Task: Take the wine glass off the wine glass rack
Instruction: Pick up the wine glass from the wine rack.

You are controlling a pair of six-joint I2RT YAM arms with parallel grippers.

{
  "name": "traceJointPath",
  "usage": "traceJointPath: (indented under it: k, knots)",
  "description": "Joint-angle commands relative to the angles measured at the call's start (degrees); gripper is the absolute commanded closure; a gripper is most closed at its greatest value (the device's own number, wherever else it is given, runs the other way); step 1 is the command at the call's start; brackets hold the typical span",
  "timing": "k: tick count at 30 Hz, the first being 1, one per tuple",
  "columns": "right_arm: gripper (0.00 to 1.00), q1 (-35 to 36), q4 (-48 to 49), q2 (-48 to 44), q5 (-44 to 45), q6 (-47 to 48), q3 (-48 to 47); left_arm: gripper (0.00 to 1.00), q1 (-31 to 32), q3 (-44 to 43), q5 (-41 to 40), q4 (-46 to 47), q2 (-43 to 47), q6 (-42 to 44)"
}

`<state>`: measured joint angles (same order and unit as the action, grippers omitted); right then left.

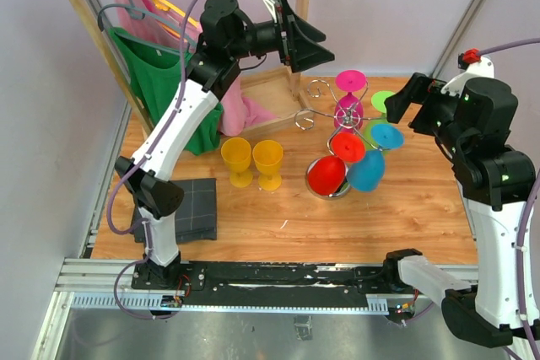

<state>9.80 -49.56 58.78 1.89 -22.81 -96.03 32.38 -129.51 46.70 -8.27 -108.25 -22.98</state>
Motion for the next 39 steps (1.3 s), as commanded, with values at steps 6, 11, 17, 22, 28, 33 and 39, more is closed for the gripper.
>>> traceJointPath:
  k: [6,11,17,22,28,33,39]
  knots:
    - [0.01,-0.7,-0.7,-1.9,1.3,-1.1,1.3,0.11,1.0,-1.8,-0.2,5.9,-4.4,-10.0]
    - [0.01,-0.7,-0.7,-2.0,0.9,-1.3,1.2,0.12,2.9,-1.8,-5.0,4.8,-6.1,-10.3]
    - [0.02,-0.7,-1.5,-2.3,1.9,-1.1,0.8,0.12,4.4,-0.3,-10.8,3.1,-7.4,-11.9]
    - [0.02,-0.7,-2.5,-3.2,3.7,-0.8,1.7,0.11,4.5,2.6,-13.5,1.9,-7.2,-11.7]
    - [0.02,-0.7,-2.5,-3.9,4.3,-1.0,2.5,0.11,4.5,3.2,-15.9,1.6,-7.8,-12.4]
    - [0.01,-0.7,-2.8,-4.1,4.4,-0.8,2.5,0.11,4.4,3.8,-17.1,1.1,-8.3,-13.2]
    - [0.01,-0.7,-2.9,-4.7,4.3,-1.3,3.3,0.13,3.8,4.5,-18.8,0.5,-9.0,-14.6]
